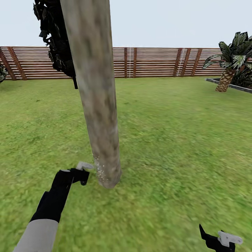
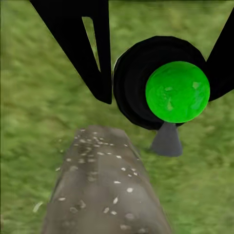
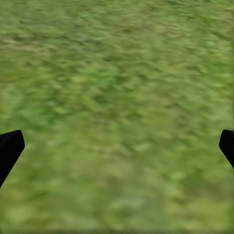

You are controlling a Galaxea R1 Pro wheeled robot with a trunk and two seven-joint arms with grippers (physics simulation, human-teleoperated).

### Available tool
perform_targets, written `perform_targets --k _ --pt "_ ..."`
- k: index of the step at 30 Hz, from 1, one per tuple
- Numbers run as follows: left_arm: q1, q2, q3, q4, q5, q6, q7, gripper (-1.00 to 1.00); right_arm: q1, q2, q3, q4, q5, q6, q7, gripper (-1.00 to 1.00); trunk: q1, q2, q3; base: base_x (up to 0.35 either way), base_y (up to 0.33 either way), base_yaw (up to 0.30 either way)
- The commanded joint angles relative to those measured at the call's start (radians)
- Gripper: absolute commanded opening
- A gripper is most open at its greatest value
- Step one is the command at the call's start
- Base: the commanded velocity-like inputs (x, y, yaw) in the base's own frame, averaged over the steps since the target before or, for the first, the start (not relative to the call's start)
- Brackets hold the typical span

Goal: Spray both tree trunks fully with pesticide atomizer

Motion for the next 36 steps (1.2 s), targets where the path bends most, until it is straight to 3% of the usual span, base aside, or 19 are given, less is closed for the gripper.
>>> perform_targets --k 1,7,14,18,25,27,28,30,32,34,36 --pt "-0.014 0.011 0.024 0.000 0.006 0.003 0.000 -1.00 0.000 0.000 -0.001 0.000 0.000 0.000 0.000 1.00 0.000 0.000 0.000 0.000 0.000 0.000" --pt "-0.131 0.021 0.031 -0.001 0.007 0.165 -0.003 -1.00 0.000 0.000 0.000 0.000 0.000 0.000 0.000 1.00 0.000 0.000 0.000 0.000 0.000 0.000" --pt "-0.208 0.023 0.028 0.000 0.007 0.183 -0.007 -1.00 0.000 0.000 -0.001 0.000 0.000 0.000 0.000 1.00 0.000 0.000 0.000 0.000 0.000 0.000" --pt "-0.219 0.023 0.026 0.002 0.006 0.205 -0.034 -1.00 0.000 0.000 0.000 0.000 0.000 0.000 0.000 1.00 0.000 0.000 0.000 0.000 0.000 0.000" --pt "-0.207 0.037 0.025 0.157 -0.001 0.180 -0.035 -1.00 0.000 0.000 0.001 0.000 0.000 -0.001 0.000 1.00 0.000 0.000 0.000 0.000 0.000 0.000" --pt "-0.207 0.050 0.029 0.362 -0.003 0.026 -0.023 -1.00 0.000 0.000 0.001 0.000 0.000 0.000 0.000 1.00 0.000 0.000 0.000 0.000 0.000 0.000" --pt "-0.207 0.052 0.039 0.446 -0.001 -0.082 -0.010 -1.00 0.000 0.000 0.001 0.000 0.000 0.000 0.000 1.00 0.000 0.000 0.000 0.000 0.000 0.000" --pt "-0.207 0.052 0.042 0.493 0.002 -0.143 0.017 -1.00 0.000 0.000 0.001 0.000 0.000 0.000 0.000 1.00 0.000 0.000 0.000 0.000 0.000 0.000" --pt "-0.207 0.052 0.045 0.570 0.016 -0.247 0.085 -1.00 0.000 0.000 0.001 0.000 0.000 0.000 0.000 1.00 0.000 0.000 0.000 0.000 0.000 0.000" --pt "-0.207 0.052 0.049 0.611 0.048 -0.313 0.110 -1.00 0.000 0.000 0.001 0.000 0.000 0.000 0.000 1.00 0.000 0.000 0.000 0.000 0.000 0.000" --pt "-0.207 0.054 0.084 0.636 0.086 -0.359 0.120 -1.00 0.000 0.000 0.001 0.000 0.000 0.000 0.000 1.00 0.000 0.000 0.000 0.000 0.000 0.000"
